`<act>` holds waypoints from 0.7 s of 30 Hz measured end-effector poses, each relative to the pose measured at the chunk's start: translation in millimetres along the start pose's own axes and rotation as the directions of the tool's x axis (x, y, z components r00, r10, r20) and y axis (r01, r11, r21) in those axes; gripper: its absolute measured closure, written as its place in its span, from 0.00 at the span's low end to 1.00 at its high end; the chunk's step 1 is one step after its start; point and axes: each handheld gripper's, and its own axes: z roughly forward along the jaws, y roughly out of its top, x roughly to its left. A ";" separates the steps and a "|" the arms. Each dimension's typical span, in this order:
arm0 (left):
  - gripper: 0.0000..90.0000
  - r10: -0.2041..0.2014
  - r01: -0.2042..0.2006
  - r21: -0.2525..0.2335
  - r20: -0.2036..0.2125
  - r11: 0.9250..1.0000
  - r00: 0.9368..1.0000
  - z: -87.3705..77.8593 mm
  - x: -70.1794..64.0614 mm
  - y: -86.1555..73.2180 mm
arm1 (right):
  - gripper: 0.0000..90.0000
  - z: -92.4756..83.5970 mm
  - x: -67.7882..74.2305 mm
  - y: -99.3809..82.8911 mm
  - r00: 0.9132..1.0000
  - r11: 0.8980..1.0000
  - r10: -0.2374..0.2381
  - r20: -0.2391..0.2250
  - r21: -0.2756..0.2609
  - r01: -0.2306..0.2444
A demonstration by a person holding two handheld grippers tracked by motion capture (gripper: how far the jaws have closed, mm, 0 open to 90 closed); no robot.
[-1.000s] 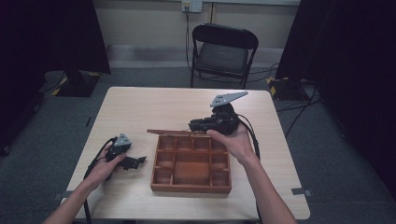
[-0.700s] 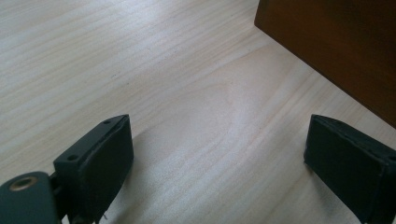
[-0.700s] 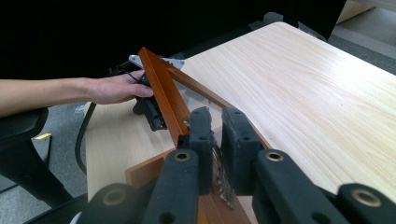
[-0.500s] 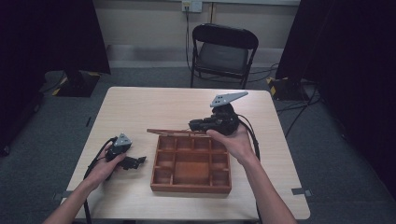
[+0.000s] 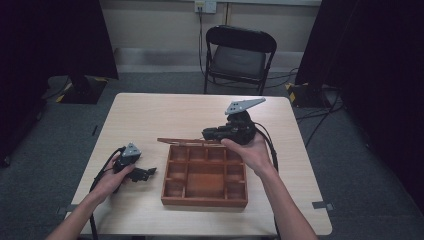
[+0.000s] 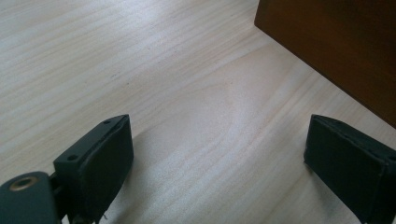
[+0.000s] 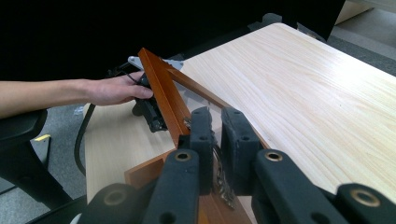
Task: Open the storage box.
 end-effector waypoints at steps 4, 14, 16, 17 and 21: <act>0.08 0.000 0.000 0.000 0.000 1.000 1.000 0.0 0.0 0.0 | 0.93 0.0 0.0 0.1 1.000 1.000 0.002 0.001 0.001 -0.002; 0.08 0.002 -0.002 0.001 0.000 1.000 1.000 -0.1 0.1 0.0 | 0.92 0.0 0.1 0.3 1.000 1.000 0.005 0.005 0.001 -0.005; 0.08 0.001 -0.001 0.001 0.000 1.000 1.000 0.0 0.0 0.0 | 0.92 0.0 0.1 0.5 1.000 1.000 0.005 0.006 0.001 -0.005; 0.08 0.002 -0.002 0.001 0.000 1.000 1.000 0.0 0.1 0.0 | 0.92 -0.1 0.0 0.6 1.000 1.000 0.007 0.005 0.001 -0.007; 0.08 0.005 -0.005 0.002 -0.001 1.000 1.000 -0.1 0.3 0.1 | 0.92 0.0 0.1 0.5 1.000 1.000 0.007 0.006 0.001 -0.007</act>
